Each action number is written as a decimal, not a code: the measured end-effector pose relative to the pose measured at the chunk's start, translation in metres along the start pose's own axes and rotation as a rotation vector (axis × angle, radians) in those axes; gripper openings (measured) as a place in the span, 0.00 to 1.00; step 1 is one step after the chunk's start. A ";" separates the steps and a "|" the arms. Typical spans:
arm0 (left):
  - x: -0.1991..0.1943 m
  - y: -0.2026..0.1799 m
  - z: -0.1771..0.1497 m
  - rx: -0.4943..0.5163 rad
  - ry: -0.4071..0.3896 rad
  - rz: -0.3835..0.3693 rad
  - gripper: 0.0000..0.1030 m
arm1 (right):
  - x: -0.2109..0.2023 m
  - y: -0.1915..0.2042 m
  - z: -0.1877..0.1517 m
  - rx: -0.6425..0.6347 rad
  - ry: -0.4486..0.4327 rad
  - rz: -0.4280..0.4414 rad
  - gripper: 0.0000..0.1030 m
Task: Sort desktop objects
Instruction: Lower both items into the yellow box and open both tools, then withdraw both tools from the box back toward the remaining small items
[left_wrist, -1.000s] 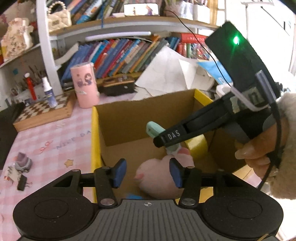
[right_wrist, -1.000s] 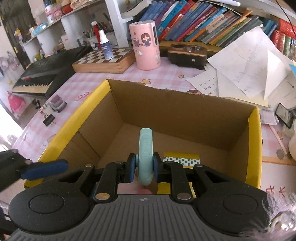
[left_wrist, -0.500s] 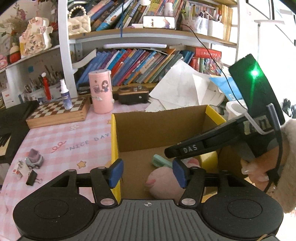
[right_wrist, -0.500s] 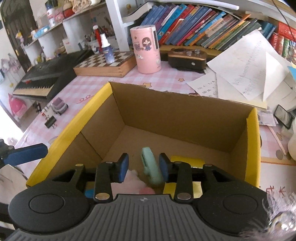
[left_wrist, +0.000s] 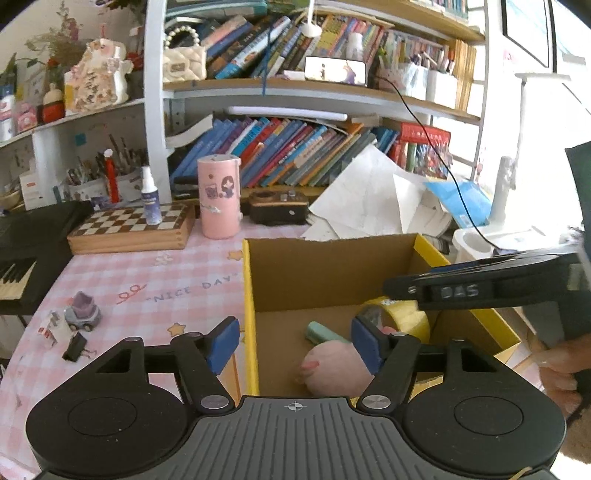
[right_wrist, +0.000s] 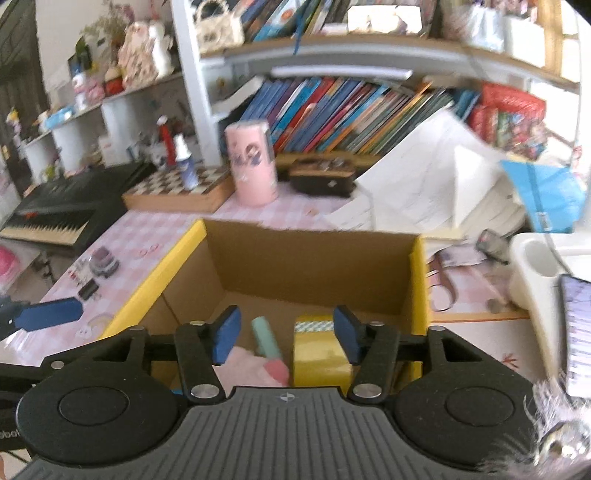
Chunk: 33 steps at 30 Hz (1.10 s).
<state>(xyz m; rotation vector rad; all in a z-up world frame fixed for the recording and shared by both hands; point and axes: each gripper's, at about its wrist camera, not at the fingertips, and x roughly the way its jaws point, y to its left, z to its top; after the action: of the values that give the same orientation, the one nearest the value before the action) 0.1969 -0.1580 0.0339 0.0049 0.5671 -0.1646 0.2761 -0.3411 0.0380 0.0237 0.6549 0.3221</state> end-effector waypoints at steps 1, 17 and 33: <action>-0.003 0.002 -0.001 -0.006 -0.005 0.002 0.67 | -0.006 0.001 -0.001 0.004 -0.021 -0.018 0.60; -0.033 0.031 -0.020 -0.059 -0.019 -0.008 0.71 | -0.063 0.027 -0.052 0.092 -0.083 -0.223 0.70; -0.055 0.070 -0.062 -0.076 0.113 -0.045 0.74 | -0.067 0.083 -0.097 0.169 0.046 -0.258 0.79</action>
<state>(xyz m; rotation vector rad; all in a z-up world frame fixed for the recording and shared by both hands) 0.1287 -0.0770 0.0081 -0.0728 0.6860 -0.1871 0.1440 -0.2904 0.0109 0.0930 0.7210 0.0181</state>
